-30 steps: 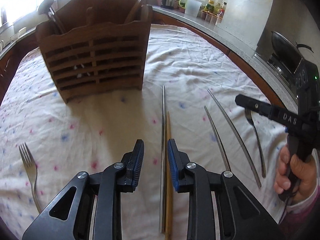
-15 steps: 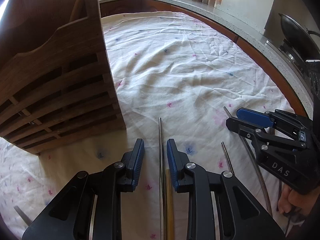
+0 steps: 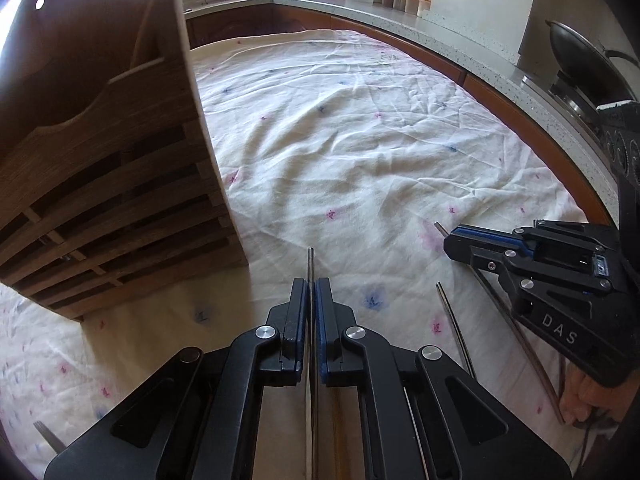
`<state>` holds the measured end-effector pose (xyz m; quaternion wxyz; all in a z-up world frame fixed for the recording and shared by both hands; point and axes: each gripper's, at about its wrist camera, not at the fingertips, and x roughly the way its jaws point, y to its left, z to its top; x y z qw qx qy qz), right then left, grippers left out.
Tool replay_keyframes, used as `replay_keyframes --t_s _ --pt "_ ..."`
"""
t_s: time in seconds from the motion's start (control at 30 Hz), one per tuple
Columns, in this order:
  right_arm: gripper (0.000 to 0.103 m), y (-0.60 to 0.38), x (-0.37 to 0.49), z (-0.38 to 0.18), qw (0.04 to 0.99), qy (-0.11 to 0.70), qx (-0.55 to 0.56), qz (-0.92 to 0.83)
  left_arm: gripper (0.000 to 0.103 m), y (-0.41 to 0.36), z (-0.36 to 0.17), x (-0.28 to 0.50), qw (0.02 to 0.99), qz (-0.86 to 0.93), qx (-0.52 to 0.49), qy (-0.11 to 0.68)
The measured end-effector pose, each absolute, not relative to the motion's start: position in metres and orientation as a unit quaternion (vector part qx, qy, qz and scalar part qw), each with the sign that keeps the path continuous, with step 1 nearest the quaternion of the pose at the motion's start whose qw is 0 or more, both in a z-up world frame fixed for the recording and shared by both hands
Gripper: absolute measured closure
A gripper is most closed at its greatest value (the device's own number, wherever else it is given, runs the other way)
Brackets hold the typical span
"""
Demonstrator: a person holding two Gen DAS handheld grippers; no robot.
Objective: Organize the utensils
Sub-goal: 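Lift both metal chopsticks and carry them over the wooden holder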
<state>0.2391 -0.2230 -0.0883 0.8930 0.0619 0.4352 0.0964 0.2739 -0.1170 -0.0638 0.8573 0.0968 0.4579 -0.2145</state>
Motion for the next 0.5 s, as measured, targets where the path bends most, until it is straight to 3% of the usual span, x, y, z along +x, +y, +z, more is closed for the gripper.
replay_keyframes --t_s 0.5 --pt "0.099 -0.224 0.180 -0.014 0.922 0.343 0.119 0.135 0.099 -0.041 0.015 0.206 0.904 -0.216 -0.002 0.370"
